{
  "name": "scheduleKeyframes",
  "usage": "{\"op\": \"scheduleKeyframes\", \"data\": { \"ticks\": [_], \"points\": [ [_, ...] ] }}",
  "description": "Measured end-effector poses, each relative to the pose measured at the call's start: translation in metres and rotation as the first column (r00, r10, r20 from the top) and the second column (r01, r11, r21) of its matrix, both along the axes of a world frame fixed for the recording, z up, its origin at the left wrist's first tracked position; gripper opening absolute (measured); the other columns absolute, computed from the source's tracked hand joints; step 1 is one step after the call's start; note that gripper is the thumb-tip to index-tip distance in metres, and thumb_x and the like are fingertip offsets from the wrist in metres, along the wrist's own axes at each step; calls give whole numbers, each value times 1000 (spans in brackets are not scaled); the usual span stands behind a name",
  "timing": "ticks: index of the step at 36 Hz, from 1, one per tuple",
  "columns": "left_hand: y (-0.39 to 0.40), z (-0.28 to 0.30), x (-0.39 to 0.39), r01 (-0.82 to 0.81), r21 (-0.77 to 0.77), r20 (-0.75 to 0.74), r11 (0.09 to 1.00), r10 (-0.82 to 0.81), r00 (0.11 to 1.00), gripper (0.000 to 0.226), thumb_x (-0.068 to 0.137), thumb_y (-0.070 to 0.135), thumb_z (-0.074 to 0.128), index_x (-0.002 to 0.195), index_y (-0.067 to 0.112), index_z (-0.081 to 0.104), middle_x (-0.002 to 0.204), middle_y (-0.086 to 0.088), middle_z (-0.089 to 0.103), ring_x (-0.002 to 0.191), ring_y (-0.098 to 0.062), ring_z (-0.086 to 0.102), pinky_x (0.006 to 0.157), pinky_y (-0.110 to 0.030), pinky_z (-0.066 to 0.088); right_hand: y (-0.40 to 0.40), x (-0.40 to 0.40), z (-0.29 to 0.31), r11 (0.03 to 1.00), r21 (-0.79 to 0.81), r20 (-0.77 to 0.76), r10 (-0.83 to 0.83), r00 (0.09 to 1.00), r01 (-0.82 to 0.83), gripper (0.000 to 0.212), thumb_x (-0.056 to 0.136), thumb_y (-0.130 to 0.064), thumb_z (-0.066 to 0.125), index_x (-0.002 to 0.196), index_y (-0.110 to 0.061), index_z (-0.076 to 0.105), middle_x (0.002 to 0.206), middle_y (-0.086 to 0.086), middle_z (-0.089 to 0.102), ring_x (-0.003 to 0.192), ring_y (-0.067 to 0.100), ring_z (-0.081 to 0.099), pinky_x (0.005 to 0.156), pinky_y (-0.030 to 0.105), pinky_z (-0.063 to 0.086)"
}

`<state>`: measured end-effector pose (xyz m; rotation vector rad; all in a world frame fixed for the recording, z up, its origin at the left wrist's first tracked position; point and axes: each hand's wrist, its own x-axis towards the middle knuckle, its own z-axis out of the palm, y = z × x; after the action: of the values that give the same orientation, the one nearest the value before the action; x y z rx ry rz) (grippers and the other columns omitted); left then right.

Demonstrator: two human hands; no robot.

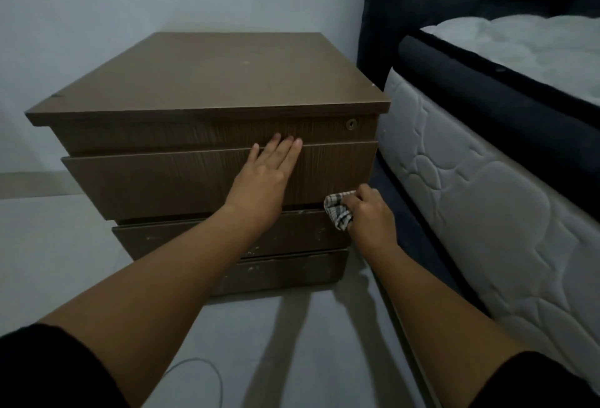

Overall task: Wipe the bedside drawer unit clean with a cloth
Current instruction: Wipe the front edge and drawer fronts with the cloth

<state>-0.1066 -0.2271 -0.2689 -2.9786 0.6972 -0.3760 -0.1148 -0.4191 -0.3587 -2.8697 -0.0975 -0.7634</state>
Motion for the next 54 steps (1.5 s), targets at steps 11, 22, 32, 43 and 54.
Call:
{"op": "scheduleKeyframes", "data": {
  "ticks": [11,22,32,43,54],
  "points": [
    [-33,2,8,71,-36,-120,997,-75,990,90,87,2,52,153,15,-7,162,-2,-4,150,-21,-4,121,-43,4,-22,-7,-1,996,-36,-304,-87,949,80,27,87,-10,58,113,-11,64,111,10,55,101,28,52,71,31,44],
    [80,-55,-42,-11,-35,-196,999,4,981,82,91,-2,44,153,22,-4,161,4,-8,149,-14,-10,120,-37,-2,58,-30,27,984,117,-470,175,865,-135,50,81,0,60,127,-19,54,128,7,57,114,24,56,95,32,46],
    [157,-82,-36,-504,-25,-383,863,458,802,77,91,-2,45,154,12,2,162,-3,-1,150,-21,-3,122,-40,8,131,-20,19,980,158,-663,196,723,-122,80,83,-3,60,148,-29,21,134,15,52,118,30,53,98,38,48],
    [176,-87,-18,-526,-93,-414,845,448,792,83,86,3,57,153,13,9,161,-5,10,149,-23,6,120,-42,12,158,-3,14,992,101,-646,118,755,-69,74,89,-9,57,150,-20,16,142,15,43,129,29,43,105,37,39],
    [177,-92,-47,-540,-175,-431,823,429,794,87,84,-6,56,154,16,9,162,-5,3,150,-21,0,121,-41,10,157,-27,12,994,43,-621,103,777,-97,69,89,-8,55,149,-22,24,143,11,45,129,27,44,104,36,39]
  ]
}}
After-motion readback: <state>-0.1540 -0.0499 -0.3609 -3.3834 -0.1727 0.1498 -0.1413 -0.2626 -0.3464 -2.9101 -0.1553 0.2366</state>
